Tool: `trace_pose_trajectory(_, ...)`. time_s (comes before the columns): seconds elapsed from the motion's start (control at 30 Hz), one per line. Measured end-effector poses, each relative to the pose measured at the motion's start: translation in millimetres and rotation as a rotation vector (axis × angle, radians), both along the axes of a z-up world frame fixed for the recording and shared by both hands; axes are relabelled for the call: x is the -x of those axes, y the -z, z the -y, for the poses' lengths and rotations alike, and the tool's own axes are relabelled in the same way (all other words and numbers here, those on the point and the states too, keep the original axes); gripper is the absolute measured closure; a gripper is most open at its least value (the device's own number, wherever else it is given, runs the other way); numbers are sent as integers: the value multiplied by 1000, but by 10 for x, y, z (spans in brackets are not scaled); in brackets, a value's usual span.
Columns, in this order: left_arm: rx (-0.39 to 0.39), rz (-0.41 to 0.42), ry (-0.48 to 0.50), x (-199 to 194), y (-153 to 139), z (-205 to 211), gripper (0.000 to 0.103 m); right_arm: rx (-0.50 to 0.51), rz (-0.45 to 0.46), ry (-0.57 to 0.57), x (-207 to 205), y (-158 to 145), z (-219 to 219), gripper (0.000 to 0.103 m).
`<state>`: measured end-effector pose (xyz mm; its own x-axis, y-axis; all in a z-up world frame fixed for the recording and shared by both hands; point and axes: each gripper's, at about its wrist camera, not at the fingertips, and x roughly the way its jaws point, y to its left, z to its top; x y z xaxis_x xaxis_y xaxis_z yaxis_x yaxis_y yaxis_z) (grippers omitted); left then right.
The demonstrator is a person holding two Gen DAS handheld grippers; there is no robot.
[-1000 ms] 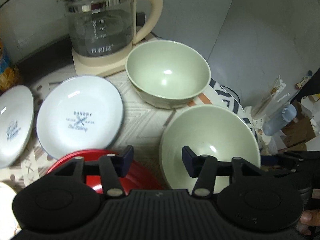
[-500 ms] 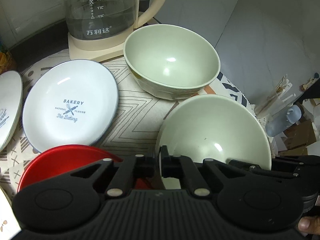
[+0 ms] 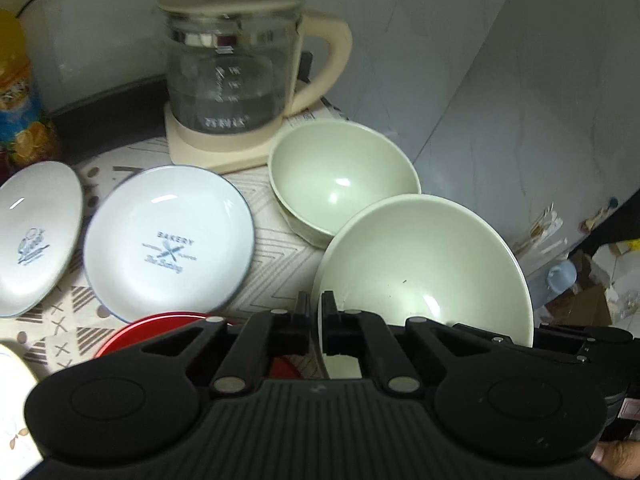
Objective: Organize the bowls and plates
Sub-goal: 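Close both grippers side by side on the large green bowl's rim, then lift the large green bowl and carry it over the red bowl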
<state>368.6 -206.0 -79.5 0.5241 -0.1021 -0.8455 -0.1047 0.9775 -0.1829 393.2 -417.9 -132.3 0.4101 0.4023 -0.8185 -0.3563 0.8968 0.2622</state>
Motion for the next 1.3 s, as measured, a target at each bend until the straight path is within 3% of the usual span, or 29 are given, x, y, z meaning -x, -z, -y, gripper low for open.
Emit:
trace_pose_trajectory(0.23,-7,48,-40,130,-284,-164,100,-39,16,-22,9,-249,-141,90)
trace_pose_trajectory(0.57,1,76,-152,418,-447,-526,100,-38,52,-129,76,-421,-526,90)
trace_pose_trajectory(1.3,35,0,-390,1088,-146,-1158,100,16,24,-395,353,-265,-1346,90)
